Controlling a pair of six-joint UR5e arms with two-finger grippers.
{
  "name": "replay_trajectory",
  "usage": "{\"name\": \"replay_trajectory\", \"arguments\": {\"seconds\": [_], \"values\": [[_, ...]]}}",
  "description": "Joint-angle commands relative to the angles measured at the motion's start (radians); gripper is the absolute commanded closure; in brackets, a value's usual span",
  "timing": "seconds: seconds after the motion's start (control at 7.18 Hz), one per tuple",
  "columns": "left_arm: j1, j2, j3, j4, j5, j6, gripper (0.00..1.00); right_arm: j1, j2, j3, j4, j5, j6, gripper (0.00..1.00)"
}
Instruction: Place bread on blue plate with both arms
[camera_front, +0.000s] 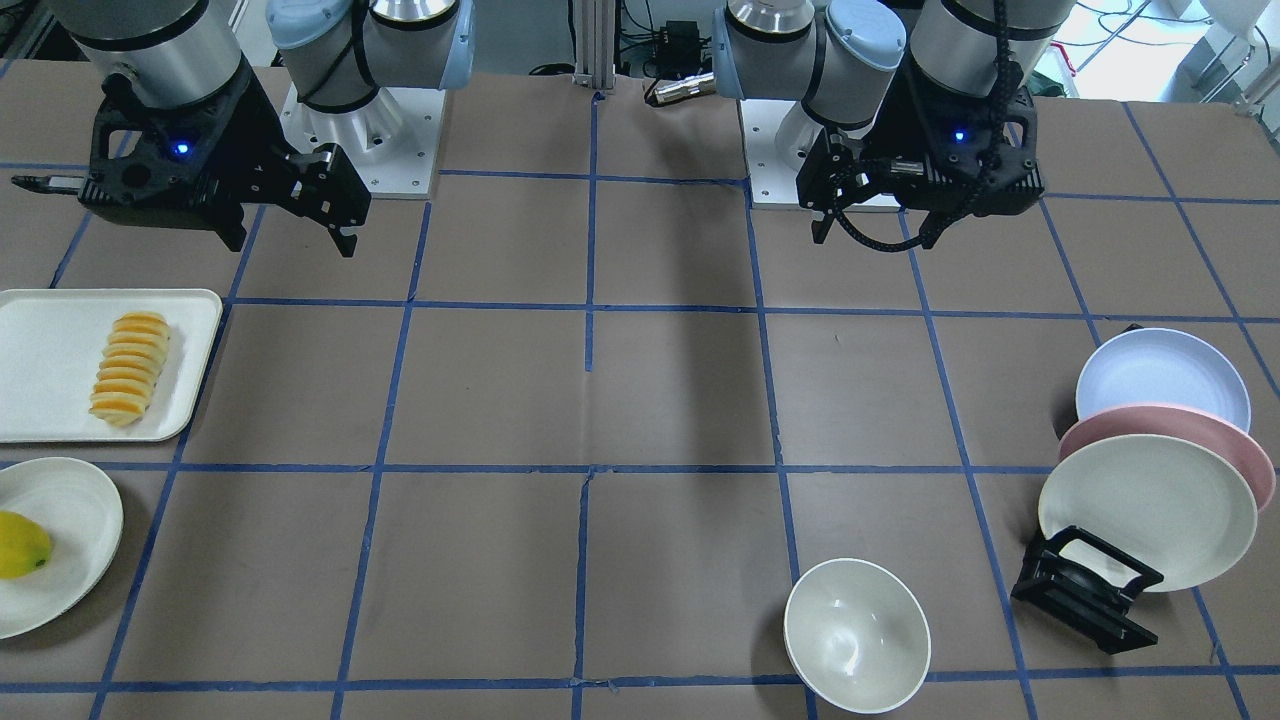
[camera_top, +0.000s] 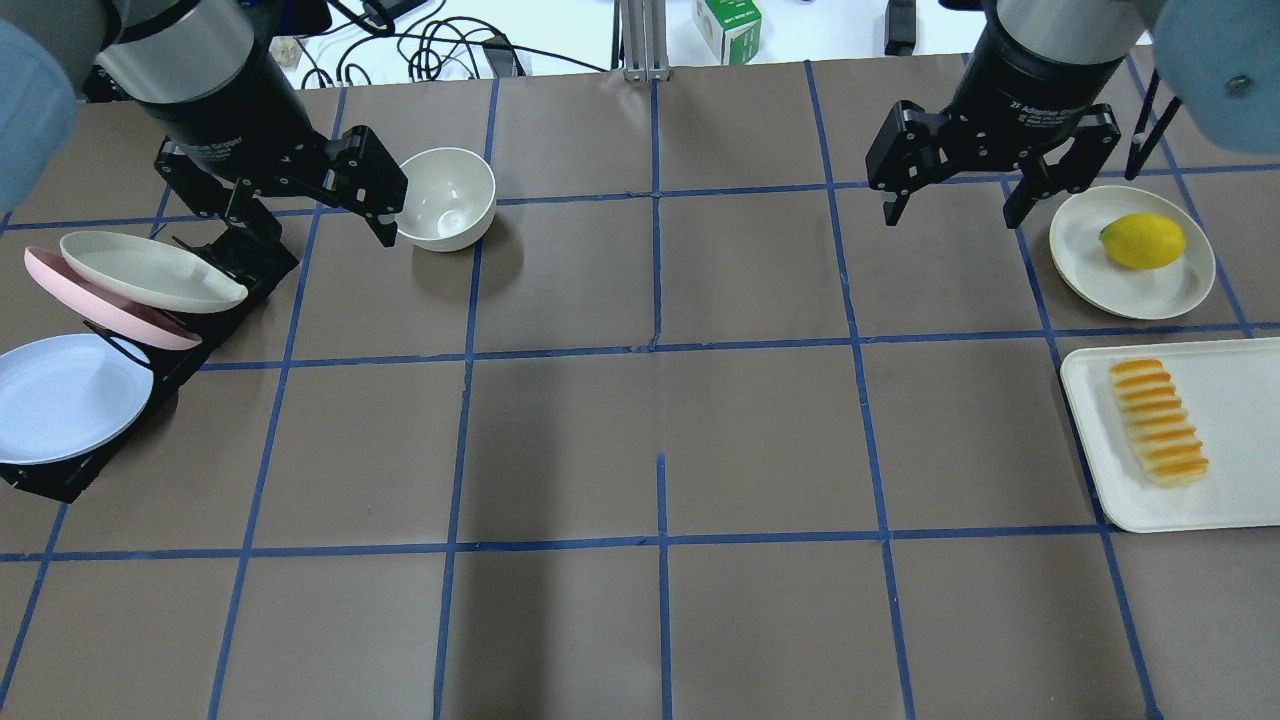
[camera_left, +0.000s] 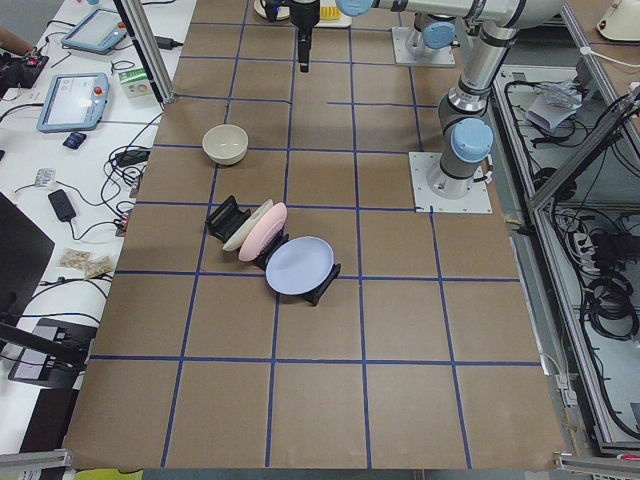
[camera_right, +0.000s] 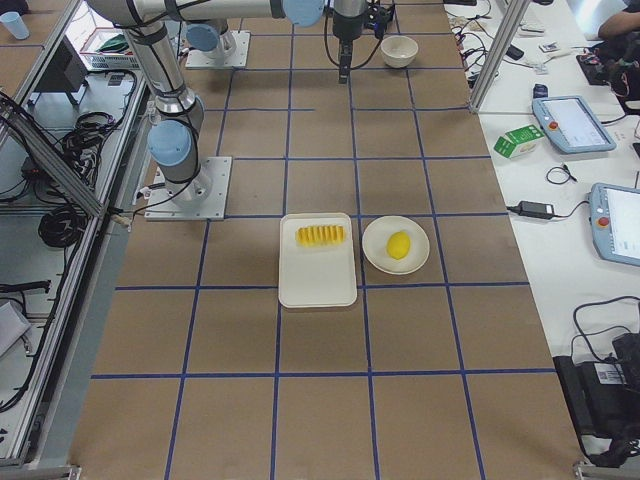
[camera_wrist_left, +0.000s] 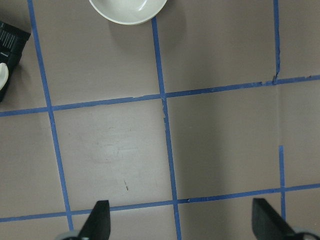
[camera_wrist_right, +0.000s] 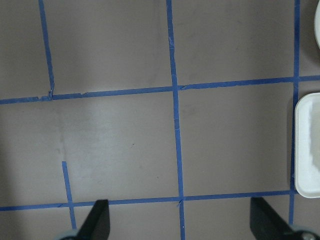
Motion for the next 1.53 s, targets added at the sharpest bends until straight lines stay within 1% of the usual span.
{"name": "replay_trajectory", "arguments": {"seconds": [0.0, 0.14, 0.28, 0.42, 0.56, 0.7, 0.84, 0.97, 1.11, 1.25, 1.39], "values": [[-0.002, 0.002, -0.004, -0.004, 0.002, -0.003, 0.00, -0.004, 0.003, 0.000, -0.002, -0.003, -0.005, 0.00], [0.009, 0.005, 0.000, -0.004, 0.012, 0.000, 0.00, -0.004, 0.003, 0.000, -0.008, -0.003, -0.005, 0.00], [0.110, 0.004, -0.015, -0.019, 0.091, -0.003, 0.00, -0.010, 0.008, 0.000, -0.020, -0.005, -0.006, 0.00], [0.260, -0.013, -0.044, -0.027, 0.115, -0.004, 0.00, -0.050, 0.008, 0.000, -0.017, 0.003, -0.005, 0.00], [0.395, -0.008, -0.087, -0.021, 0.126, -0.009, 0.00, -0.131, 0.015, 0.017, -0.005, -0.008, -0.023, 0.00], [0.523, -0.008, -0.107, -0.010, 0.123, 0.005, 0.00, -0.217, 0.018, 0.075, -0.017, -0.011, -0.113, 0.00], [0.650, -0.054, -0.115, 0.066, 0.126, 0.005, 0.00, -0.286, 0.020, 0.118, -0.029, -0.011, -0.216, 0.00], [0.739, -0.088, -0.145, 0.173, 0.137, 0.054, 0.00, -0.353, 0.021, 0.149, -0.060, -0.011, -0.314, 0.00], [0.803, -0.123, -0.167, 0.276, 0.143, 0.127, 0.00, -0.404, 0.037, 0.200, -0.156, -0.081, -0.362, 0.00], [0.838, -0.164, -0.179, 0.332, 0.143, 0.111, 0.00, -0.443, 0.046, 0.274, -0.260, -0.112, -0.449, 0.00], [0.860, -0.206, -0.194, 0.340, 0.141, 0.111, 0.00, -0.498, 0.047, 0.352, -0.387, -0.117, -0.530, 0.00]]}}
